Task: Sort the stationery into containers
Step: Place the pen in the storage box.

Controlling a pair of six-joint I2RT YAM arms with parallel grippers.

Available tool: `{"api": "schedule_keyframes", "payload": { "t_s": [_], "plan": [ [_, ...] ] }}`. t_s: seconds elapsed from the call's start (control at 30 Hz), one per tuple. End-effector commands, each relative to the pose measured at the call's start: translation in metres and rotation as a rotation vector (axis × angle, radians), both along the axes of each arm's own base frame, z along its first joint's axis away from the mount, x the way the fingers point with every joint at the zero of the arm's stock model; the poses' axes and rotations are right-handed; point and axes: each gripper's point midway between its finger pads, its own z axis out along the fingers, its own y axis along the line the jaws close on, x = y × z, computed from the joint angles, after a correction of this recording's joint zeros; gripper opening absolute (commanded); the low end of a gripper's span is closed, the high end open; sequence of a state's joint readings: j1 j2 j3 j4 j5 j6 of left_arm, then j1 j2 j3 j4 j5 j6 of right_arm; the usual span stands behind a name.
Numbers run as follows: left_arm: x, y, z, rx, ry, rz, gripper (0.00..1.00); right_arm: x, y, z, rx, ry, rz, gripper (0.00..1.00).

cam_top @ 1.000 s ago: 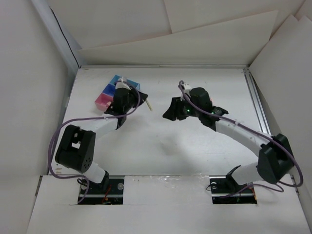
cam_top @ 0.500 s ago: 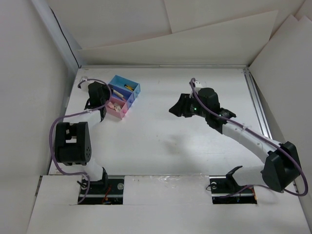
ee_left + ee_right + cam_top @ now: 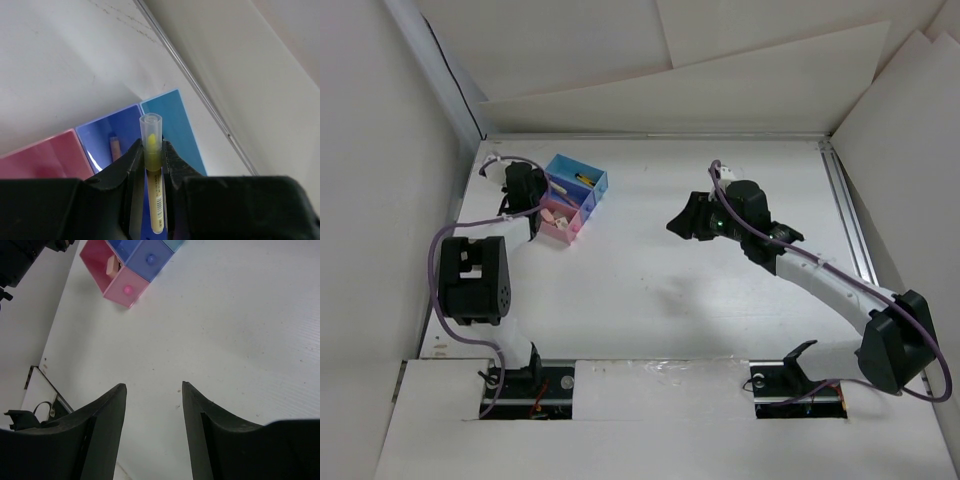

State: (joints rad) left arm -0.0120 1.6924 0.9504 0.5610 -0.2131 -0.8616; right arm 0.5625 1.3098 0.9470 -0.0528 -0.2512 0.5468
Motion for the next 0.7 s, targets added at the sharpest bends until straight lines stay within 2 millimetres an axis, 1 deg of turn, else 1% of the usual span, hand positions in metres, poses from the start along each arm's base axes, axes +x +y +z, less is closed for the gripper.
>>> {"api": "schedule_keyframes", "payload": {
  "t_s": [0.0, 0.03, 0.07, 0.1, 0.17, 0.2, 0.23, 0.33, 0.37, 0.4, 0.43, 0.47, 0.5, 0.57, 0.6, 0.63, 0.67],
  "plan": [
    [0.013, -0.004, 0.022, 0.033, -0.066, 0.005, 0.0, 0.002, 0.002, 0.013, 0.022, -0.048, -0.005, 0.54],
    [0.012, -0.002, 0.022, 0.035, -0.065, 0.014, 0.0, 0.002, 0.002, 0.013, 0.022, -0.048, -0.005, 0.54],
    [0.013, -0.009, 0.017, 0.035, -0.057, 0.0, 0.0, 0.002, 0.002, 0.013, 0.022, -0.048, -0.005, 0.54],
    [0.013, -0.012, 0.017, 0.048, -0.054, 0.0, 0.0, 0.002, 0.002, 0.013, 0.022, -0.048, -0.005, 0.54],
    [0.014, -0.014, 0.014, 0.046, -0.053, -0.01, 0.03, 0.003, 0.001, 0.013, 0.019, -0.05, -0.015, 0.54],
    [0.015, -0.014, 0.009, 0.038, -0.046, -0.008, 0.1, 0.005, 0.0, 0.013, 0.016, -0.052, -0.023, 0.54],
    [0.015, -0.014, 0.009, 0.038, -0.046, -0.008, 0.16, 0.005, 0.0, 0.013, 0.016, -0.052, -0.023, 0.54],
    [0.013, -0.014, 0.005, 0.038, -0.036, -0.008, 0.28, 0.009, -0.005, 0.013, 0.013, -0.054, -0.043, 0.54],
    [0.011, -0.014, 0.001, 0.039, -0.027, -0.009, 0.34, 0.009, -0.005, 0.013, 0.018, -0.048, -0.046, 0.54],
    [0.01, -0.014, 0.006, 0.038, -0.038, -0.008, 0.37, 0.011, -0.009, 0.008, 0.01, -0.043, -0.065, 0.54],
    [0.009, -0.014, 0.01, 0.038, -0.039, -0.008, 0.4, 0.011, -0.009, 0.008, 0.01, -0.043, -0.065, 0.54],
    [0.008, -0.014, 0.014, 0.037, -0.049, -0.008, 0.43, 0.016, -0.014, 0.008, 0.013, -0.038, -0.093, 0.54],
    [0.008, -0.014, 0.019, 0.037, -0.059, -0.008, 0.46, 0.016, -0.016, 0.004, 0.003, -0.033, -0.107, 0.54],
    [0.003, -0.013, 0.032, 0.036, -0.084, -0.008, 0.48, 0.028, -0.032, -0.001, -0.014, -0.031, -0.186, 0.54],
    [0.003, -0.013, 0.037, 0.035, -0.094, -0.007, 0.48, 0.03, -0.037, 0.003, -0.001, -0.031, -0.203, 0.52],
    [0.002, -0.015, 0.043, 0.032, -0.107, -0.016, 0.48, 0.037, -0.046, 0.002, -0.012, -0.038, -0.248, 0.49],
    [-0.003, -0.015, 0.053, 0.021, -0.129, -0.013, 0.48, 0.043, -0.059, -0.005, -0.024, -0.014, -0.305, 0.46]
  ]
}}
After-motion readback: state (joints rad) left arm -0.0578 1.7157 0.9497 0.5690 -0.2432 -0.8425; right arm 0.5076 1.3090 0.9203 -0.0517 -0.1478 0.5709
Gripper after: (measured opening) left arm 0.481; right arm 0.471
